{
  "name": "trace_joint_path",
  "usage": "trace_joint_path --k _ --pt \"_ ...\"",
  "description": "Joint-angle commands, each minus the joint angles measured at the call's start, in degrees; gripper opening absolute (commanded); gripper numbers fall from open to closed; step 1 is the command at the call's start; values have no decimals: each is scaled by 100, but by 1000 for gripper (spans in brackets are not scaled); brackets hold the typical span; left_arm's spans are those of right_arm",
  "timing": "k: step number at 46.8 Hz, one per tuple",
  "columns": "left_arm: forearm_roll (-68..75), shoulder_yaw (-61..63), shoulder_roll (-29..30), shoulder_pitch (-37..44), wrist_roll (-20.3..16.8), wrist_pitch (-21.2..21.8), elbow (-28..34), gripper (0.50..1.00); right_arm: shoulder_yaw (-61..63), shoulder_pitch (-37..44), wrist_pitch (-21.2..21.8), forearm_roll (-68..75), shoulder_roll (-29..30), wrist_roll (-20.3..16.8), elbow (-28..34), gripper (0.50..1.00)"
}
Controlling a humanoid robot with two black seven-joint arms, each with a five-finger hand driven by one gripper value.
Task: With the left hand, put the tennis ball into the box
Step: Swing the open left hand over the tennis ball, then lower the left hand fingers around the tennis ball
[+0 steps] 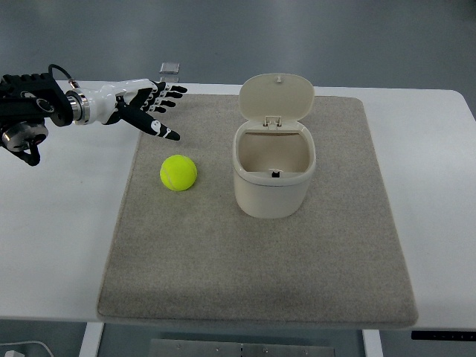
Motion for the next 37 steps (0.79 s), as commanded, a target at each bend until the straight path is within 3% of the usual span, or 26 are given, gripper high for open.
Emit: trace_joint_path --k 1,23,37 --pt "106 0 26 -6 1 -9 -111 984 -5 0 0 0 0 0 -2 938" --pt "1679 87 544 -367 1 35 -972 984 4 0 0 0 0 0 7 938" --pt "2215 96 553 -332 1 131 -981 984 4 0 0 0 0 0 7 938"
